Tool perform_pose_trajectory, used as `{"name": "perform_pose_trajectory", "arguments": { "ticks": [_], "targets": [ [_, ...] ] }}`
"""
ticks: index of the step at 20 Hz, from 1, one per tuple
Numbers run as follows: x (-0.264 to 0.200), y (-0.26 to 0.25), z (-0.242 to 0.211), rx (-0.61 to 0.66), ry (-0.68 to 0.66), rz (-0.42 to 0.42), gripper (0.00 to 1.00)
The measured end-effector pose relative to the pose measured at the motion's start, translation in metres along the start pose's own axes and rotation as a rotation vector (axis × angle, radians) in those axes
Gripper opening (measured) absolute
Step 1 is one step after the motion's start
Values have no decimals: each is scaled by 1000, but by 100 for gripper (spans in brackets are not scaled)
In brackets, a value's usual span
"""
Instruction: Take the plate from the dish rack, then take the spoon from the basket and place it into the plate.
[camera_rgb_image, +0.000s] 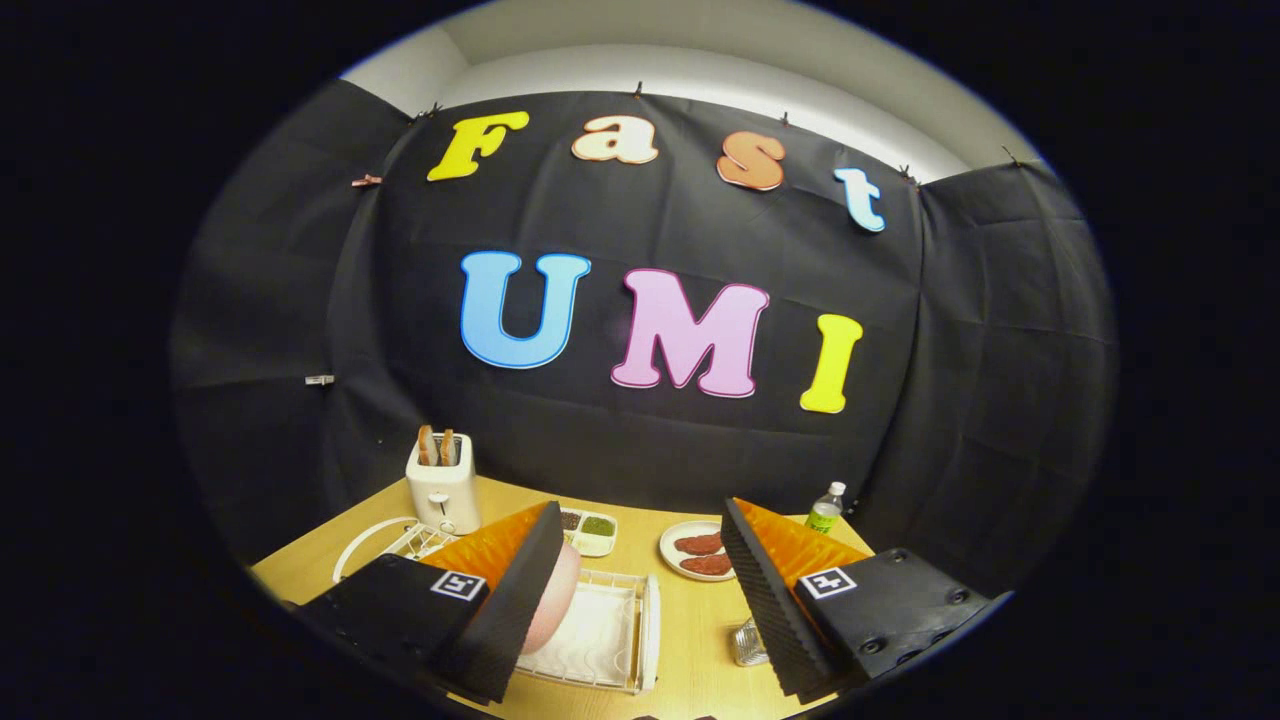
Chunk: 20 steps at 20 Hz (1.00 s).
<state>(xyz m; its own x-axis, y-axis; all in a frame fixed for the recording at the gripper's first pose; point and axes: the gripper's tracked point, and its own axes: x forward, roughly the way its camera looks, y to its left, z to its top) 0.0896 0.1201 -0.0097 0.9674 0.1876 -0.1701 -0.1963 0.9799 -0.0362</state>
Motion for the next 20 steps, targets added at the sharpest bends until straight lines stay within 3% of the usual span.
{"name": "perform_pose_trajectory", "arguments": {
  "ticks": [7, 13, 14, 17, 20],
  "targets": [
    [63, 46, -66, -43, 279, 56, 96],
    [91, 59, -128, -29, 505, 45, 90],
    [95, 59, -138, -11, 538, 34, 80],
    [98, 57, -159, 16, 603, 4, 70],
    [99, 71, -177, 81, 673, 8, 48]
  ]
}}
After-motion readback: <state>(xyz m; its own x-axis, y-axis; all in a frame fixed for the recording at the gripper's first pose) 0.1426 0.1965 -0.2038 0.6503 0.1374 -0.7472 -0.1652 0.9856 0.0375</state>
